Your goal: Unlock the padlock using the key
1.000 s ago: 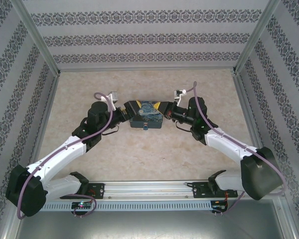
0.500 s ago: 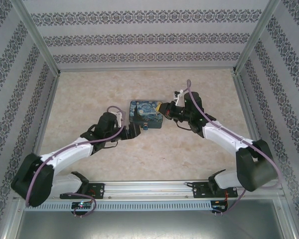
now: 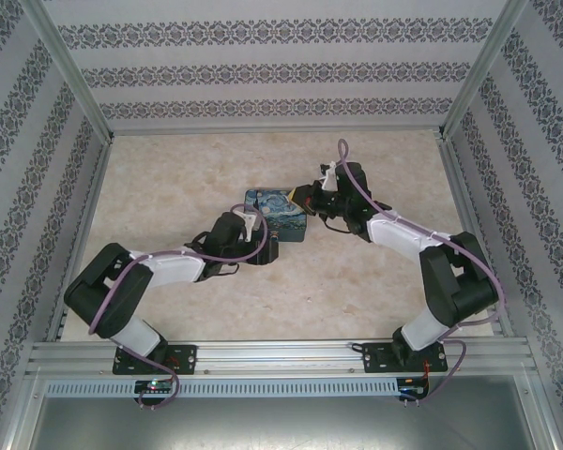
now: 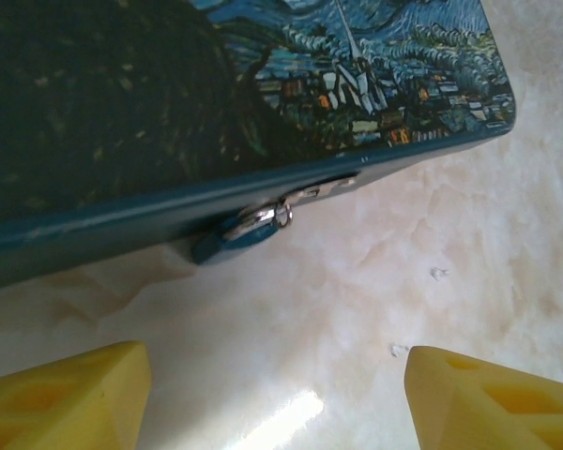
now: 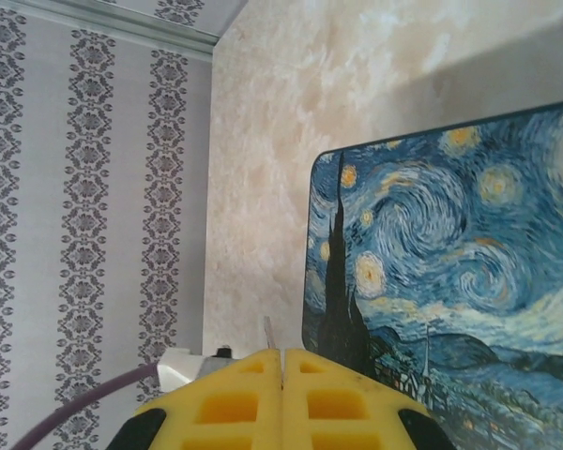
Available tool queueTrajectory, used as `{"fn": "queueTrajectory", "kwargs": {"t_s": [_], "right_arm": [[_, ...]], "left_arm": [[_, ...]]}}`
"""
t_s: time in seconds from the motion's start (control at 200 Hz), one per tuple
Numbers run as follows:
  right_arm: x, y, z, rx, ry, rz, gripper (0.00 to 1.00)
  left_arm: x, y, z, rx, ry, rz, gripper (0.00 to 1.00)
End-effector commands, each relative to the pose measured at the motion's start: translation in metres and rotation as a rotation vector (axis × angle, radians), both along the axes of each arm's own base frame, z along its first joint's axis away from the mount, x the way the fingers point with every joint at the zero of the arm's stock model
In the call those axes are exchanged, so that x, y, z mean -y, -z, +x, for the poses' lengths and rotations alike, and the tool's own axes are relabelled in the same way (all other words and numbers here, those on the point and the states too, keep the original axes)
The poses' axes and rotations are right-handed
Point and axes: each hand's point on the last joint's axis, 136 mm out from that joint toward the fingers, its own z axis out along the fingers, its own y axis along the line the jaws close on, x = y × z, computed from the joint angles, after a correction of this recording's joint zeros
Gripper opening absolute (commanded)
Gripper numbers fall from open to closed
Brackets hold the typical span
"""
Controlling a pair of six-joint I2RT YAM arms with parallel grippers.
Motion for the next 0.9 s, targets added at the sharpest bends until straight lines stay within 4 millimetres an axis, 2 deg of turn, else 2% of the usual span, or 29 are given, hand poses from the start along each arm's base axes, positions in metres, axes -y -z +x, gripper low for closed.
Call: {"fn": "queueTrajectory", "kwargs": {"t_s": [0.0, 0.375, 0.69, 0.894], "right_arm": [[0.000, -0.013, 0.015, 0.041, 0.010, 0.030, 0.00], [0.006, 0.000, 0.032, 0.016, 0.030, 0.046, 0.00], [0.011, 0.012, 0.040, -0.009, 0.040, 0.053, 0.00], [0.012, 0.023, 0.041, -0.030, 0.047, 0.047, 0.00]], "left_arm": [[0.017, -0.013, 0.019, 0.121, 0.029, -0.009, 0.70], [0.023, 0.009, 0.038, 0.168, 0.002, 0.042, 0.61], [0.038, 0.025, 0.044, 0.181, 0.015, 0.073, 0.60], [0.048, 0.026, 0.045, 0.188, 0.025, 0.060, 0.59]]}}
